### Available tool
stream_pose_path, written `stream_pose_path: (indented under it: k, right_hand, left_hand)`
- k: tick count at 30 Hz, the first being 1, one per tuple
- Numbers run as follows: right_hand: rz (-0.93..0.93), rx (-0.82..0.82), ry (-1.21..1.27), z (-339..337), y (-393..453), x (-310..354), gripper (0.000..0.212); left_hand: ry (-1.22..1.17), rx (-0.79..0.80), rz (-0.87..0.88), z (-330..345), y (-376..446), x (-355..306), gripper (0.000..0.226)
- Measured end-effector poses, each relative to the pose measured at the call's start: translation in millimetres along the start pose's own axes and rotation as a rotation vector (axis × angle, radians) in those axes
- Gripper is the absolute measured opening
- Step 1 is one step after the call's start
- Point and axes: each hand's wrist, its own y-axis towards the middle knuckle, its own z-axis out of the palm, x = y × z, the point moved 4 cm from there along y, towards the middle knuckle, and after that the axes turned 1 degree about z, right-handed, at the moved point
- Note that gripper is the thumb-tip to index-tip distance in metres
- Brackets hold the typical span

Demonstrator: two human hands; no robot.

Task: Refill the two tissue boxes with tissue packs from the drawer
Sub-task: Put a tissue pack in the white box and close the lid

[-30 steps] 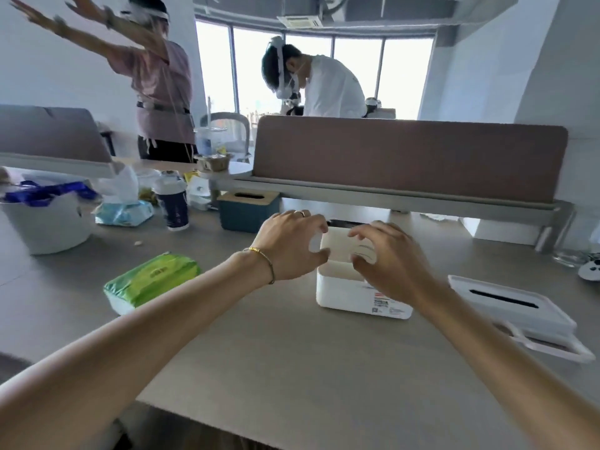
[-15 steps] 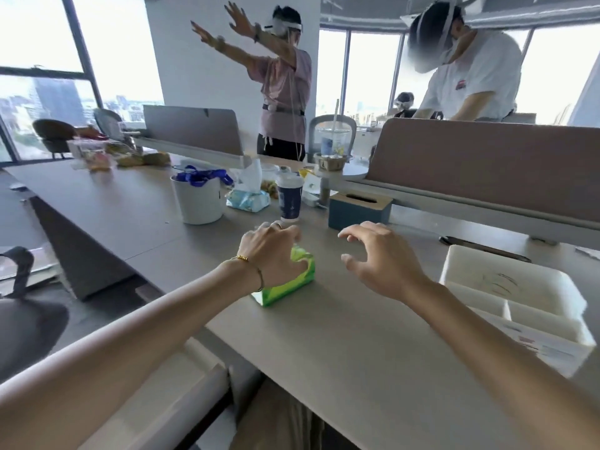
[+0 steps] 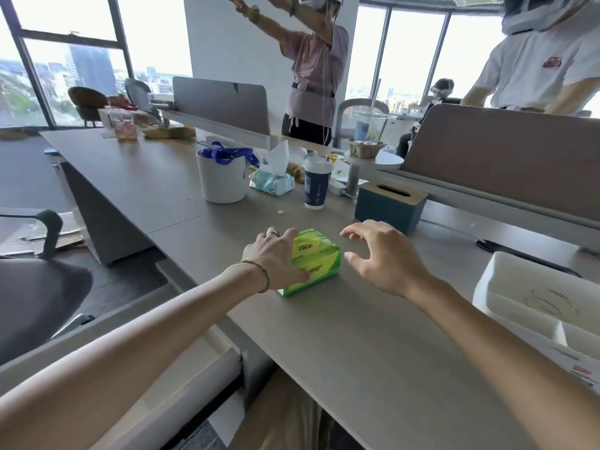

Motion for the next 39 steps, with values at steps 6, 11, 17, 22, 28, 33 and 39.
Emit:
stream_pose_path:
  k: [6, 11, 17, 22, 28, 33, 39]
  right_hand:
    - [0.006, 0.041, -0.015, -1.3, 0.0, -5.0, 0.041]
    - [0.011, 0.072, -0.038, -25.1, -0.1, -17.1, 0.077]
    - [0.073, 0.041, -0.184, -80.3, -19.6, -55.4, 0.105]
    - [0.205, -0.015, -0.187, -140.9, -52.0, -98.3, 0.105]
    - [0.340, -0.063, -0.209, -196.7, -103.2, -147.8, 0.100]
    - [0.421, -0.069, -0.230, -213.4, -136.8, -175.1, 0.099]
    - [0.483, -0.018, -0.298, -202.4, -163.8, -201.8, 0.098]
  left_hand:
    - [-0.097, -0.068, 0.056, -7.3, 3.2, -1.0, 0.097]
    - [-0.081, -0.202, 0.264, -33.6, 1.9, -35.0, 0.090]
    - [-0.180, -0.198, 0.569, -57.4, 18.9, -112.4, 0.092]
    - [-0.285, -0.170, 0.769, -61.8, 32.9, -194.2, 0.091]
    - [-0.324, -0.079, 0.973, -50.5, 44.4, -287.7, 0.087]
    - [-0.311, 0.009, 1.076, -26.9, 52.6, -337.1, 0.087]
    - [-0.231, 0.099, 1.135, 10.0, 60.7, -362.0, 0.081]
